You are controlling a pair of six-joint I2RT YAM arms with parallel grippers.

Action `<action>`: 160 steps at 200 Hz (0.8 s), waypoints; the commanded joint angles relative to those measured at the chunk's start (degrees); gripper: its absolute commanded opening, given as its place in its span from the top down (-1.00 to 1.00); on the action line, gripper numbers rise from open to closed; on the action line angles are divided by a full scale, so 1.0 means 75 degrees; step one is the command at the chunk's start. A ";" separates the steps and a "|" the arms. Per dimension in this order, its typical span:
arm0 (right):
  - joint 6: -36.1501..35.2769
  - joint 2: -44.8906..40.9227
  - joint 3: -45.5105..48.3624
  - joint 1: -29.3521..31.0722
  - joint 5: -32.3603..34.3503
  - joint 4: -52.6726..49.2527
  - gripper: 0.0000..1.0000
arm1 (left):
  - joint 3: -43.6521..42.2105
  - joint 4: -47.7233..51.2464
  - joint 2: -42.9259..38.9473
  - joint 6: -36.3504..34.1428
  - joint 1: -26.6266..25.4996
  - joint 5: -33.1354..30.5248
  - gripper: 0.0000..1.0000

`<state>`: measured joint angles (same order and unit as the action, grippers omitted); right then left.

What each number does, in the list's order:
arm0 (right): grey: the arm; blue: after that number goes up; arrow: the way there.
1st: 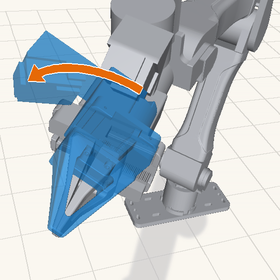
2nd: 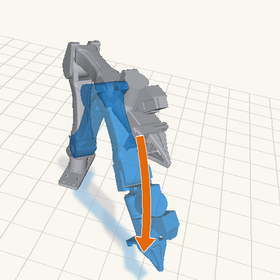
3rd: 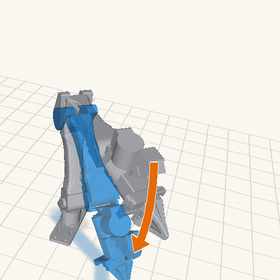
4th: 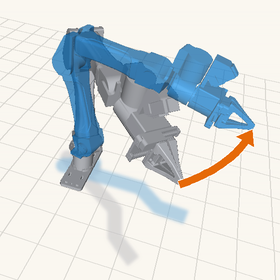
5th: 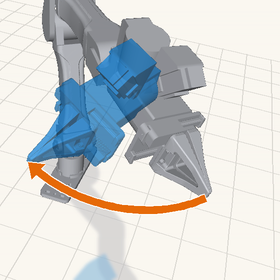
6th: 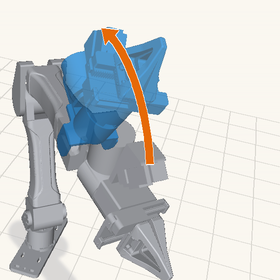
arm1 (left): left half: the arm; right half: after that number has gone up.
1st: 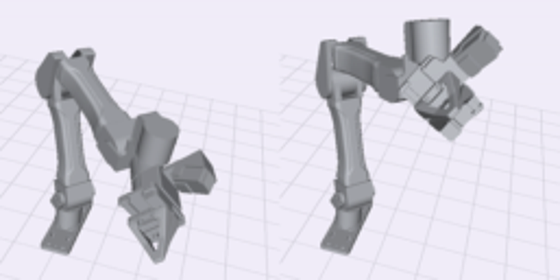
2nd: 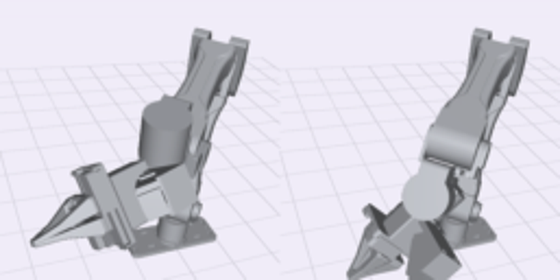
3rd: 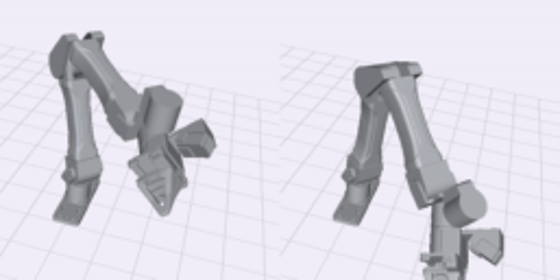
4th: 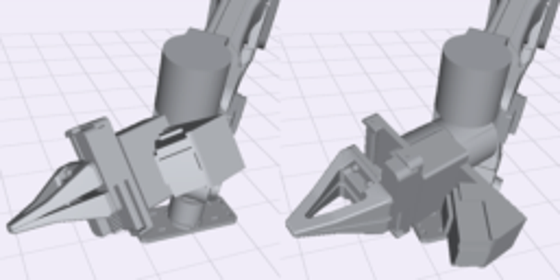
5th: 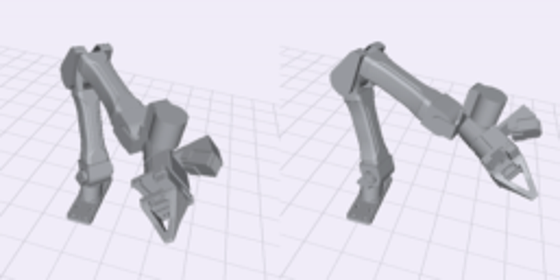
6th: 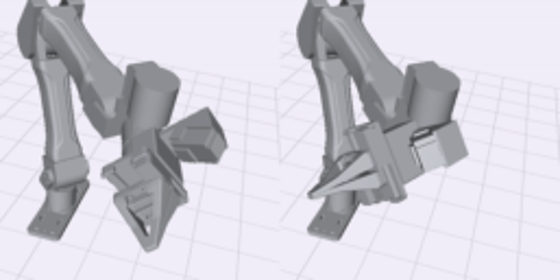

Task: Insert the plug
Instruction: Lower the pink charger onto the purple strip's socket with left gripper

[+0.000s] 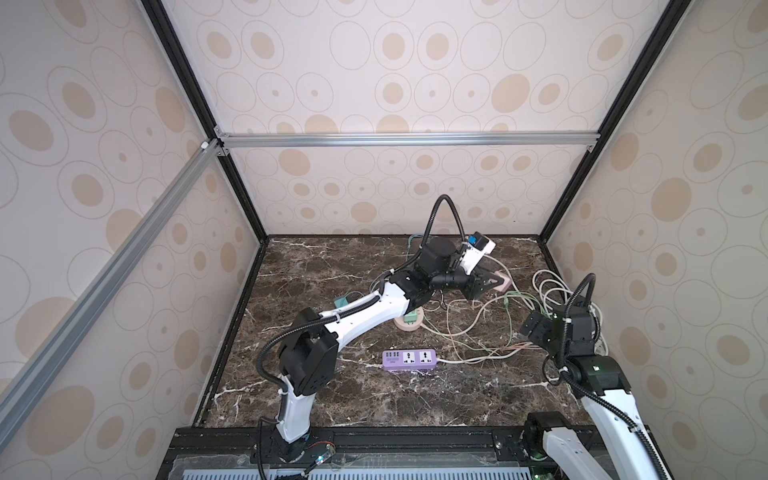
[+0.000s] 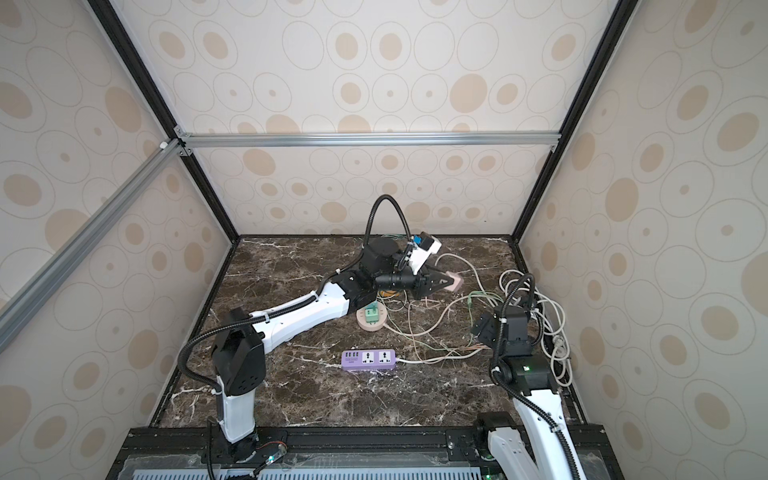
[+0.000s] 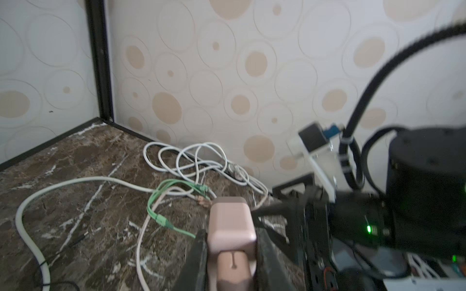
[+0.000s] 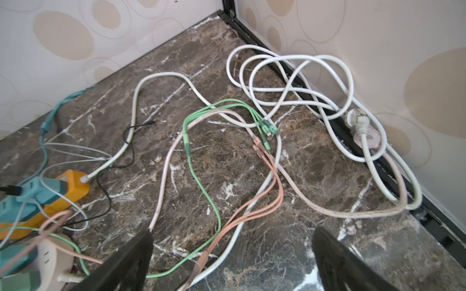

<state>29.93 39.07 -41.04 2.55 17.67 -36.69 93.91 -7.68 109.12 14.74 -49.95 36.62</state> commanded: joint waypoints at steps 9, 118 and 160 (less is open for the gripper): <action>-0.0157 0.0144 0.0069 -0.0015 -0.0894 0.0677 -0.98 | -0.0662 0.0868 -0.0698 -0.2006 0.0039 0.0455 1.00; -0.0253 0.0543 0.0152 -0.0019 -0.1467 0.0802 -0.98 | -0.1465 0.4834 -0.1100 -0.6158 0.0039 -0.0545 1.00; -0.0344 0.0705 0.0116 -0.0021 -0.1616 0.0832 -0.98 | -0.1443 0.5463 -0.1171 -0.6640 0.0028 -0.1251 1.00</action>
<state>28.01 43.75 -40.45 2.55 6.46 -30.79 80.84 27.64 100.95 -28.84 -49.87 30.55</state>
